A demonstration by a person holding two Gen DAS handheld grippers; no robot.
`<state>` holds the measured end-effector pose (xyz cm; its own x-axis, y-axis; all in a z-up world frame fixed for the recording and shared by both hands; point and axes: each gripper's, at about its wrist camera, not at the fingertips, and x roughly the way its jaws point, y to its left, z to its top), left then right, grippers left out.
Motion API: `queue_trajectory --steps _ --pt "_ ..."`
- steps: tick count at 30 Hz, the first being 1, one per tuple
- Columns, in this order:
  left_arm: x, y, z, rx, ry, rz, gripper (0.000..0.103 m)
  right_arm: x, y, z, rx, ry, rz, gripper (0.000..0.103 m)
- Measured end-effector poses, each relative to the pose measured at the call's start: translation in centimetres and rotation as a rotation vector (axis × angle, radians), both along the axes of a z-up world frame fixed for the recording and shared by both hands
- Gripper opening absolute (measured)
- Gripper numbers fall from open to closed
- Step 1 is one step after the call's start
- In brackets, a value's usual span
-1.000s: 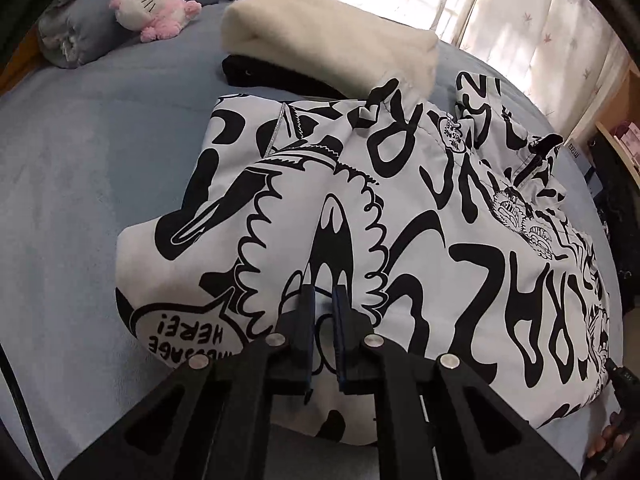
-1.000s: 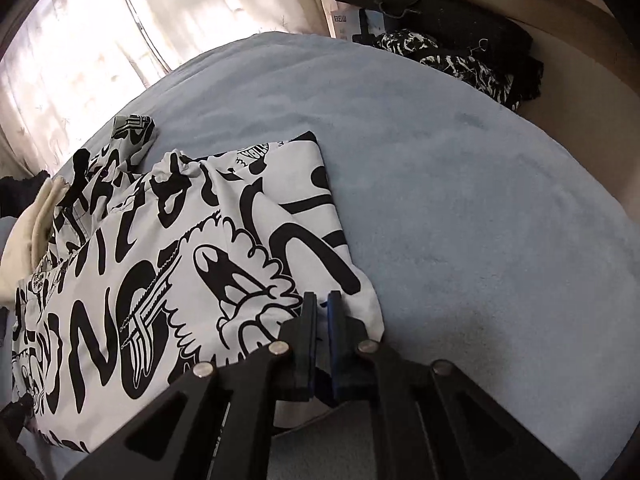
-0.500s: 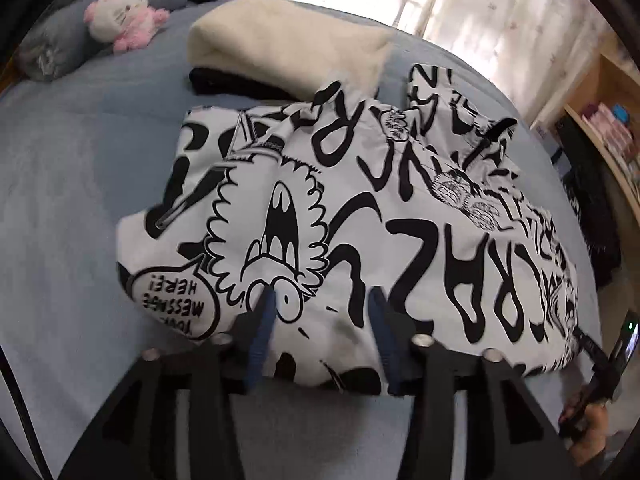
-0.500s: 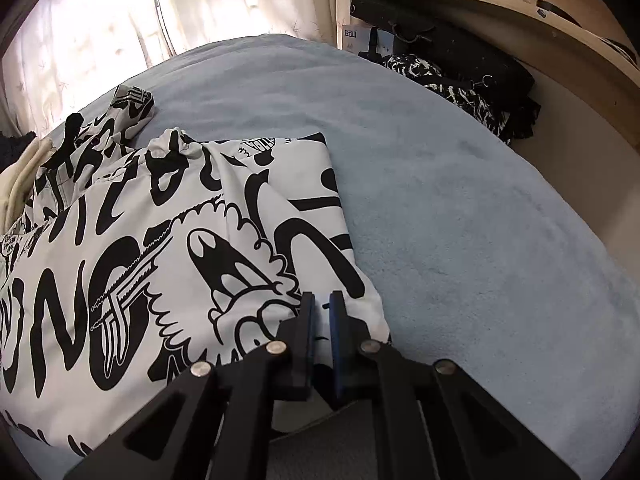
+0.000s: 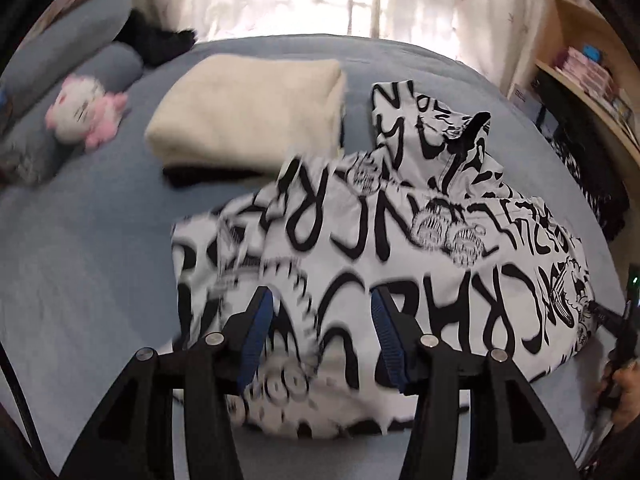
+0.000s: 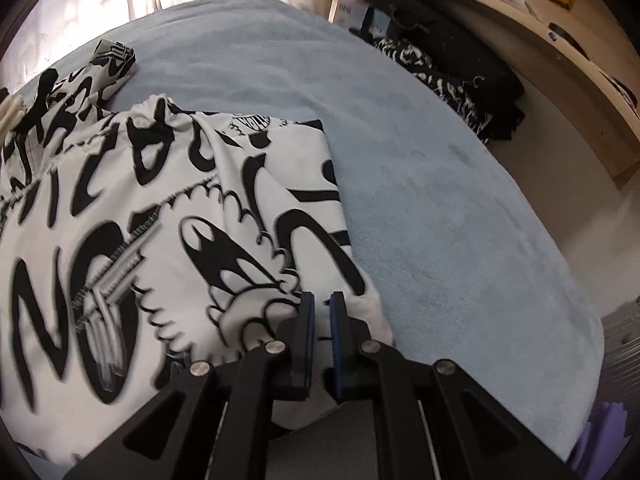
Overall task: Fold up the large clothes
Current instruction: 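Grasp the folded jacket with both tools and lift it beside the cream blanket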
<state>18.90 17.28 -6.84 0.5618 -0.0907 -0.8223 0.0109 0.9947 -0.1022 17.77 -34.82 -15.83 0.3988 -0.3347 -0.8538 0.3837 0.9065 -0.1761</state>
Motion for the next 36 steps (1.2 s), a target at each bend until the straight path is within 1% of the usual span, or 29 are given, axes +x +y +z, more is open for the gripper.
queue_trajectory --steps 3,4,7,8,10,11,12,14,15,16,18,19,20,24,27,29,31,32,34,36 --pt "3.1 -0.7 1.3 0.026 -0.006 -0.04 0.05 1.3 0.6 2.0 0.091 -0.027 0.052 0.008" --pt "4.9 -1.0 2.0 0.035 -0.011 -0.056 0.05 2.3 1.2 2.9 0.117 -0.039 0.08 0.008" --pt "9.8 -2.6 3.4 0.063 -0.032 -0.096 0.051 5.5 3.1 4.6 0.136 -0.067 0.143 0.008" --pt "11.1 -3.2 3.5 0.071 -0.035 -0.107 0.052 7.0 3.9 5.2 0.144 -0.078 0.168 0.008" --pt "15.6 -5.0 3.9 0.096 -0.049 -0.13 0.053 10.2 5.4 6.2 0.162 -0.096 0.207 0.008" --pt "17.1 -5.7 3.9 0.102 -0.047 -0.136 0.054 12.1 6.3 6.7 0.167 -0.108 0.224 0.008" --pt "19.7 -6.6 3.8 0.103 -0.046 -0.139 0.054 14.1 7.0 7.2 0.173 -0.122 0.244 0.008" --pt "23.3 -7.9 3.5 0.096 -0.04 -0.138 0.054 17.9 8.9 8.1 0.173 -0.162 0.285 0.008" --pt "26.0 -8.7 3.2 0.098 -0.033 -0.133 0.054 20.0 9.8 8.5 0.173 -0.182 0.301 0.008" --pt "27.7 -9.2 2.9 0.106 -0.035 -0.129 0.054 22.1 10.6 8.9 0.172 -0.2 0.316 0.008" --pt "31.8 -10.7 2.2 0.146 -0.045 -0.124 0.054 25.3 12.0 9.4 0.172 -0.222 0.336 0.008" --pt "33.0 -11.2 1.9 0.161 -0.05 -0.121 0.054 27.4 12.7 9.4 0.177 -0.236 0.351 0.008" --pt "35.0 -11.8 1.6 0.172 -0.055 -0.118 0.054 29.1 13.1 9.3 0.18 -0.245 0.35 0.008" --pt "40.6 -13.4 0.3 0.123 -0.04 -0.114 0.054 34.3 13.4 8.2 0.248 -0.25 0.346 0.008" --pt "43.4 -14.1 -1.0 0.085 -0.031 -0.105 0.054 36.8 13.4 6.3 0.265 -0.23 0.352 0.008" --pt "44.9 -14.6 -2.5 0.067 -0.004 -0.099 0.054 38.0 13.2 4.7 0.278 -0.195 0.356 0.008" --pt "45.9 -15.0 -4.4 0.103 0.044 -0.102 0.054 38.1 12.9 3.1 0.273 -0.159 0.358 0.008" --pt "45.5 -15.2 -5.1 0.133 0.061 -0.11 0.054 37.8 12.7 2.4 0.26 -0.147 0.362 0.008" --pt "45.0 -15.0 -6.2 0.207 0.091 -0.122 0.054 36.7 12.2 0.9 0.205 -0.107 0.387 0.008" --pt "43.7 -14.2 -7.1 0.282 0.111 -0.143 0.054 35.5 11.3 -0.6 0.191 -0.066 0.4 0.008"
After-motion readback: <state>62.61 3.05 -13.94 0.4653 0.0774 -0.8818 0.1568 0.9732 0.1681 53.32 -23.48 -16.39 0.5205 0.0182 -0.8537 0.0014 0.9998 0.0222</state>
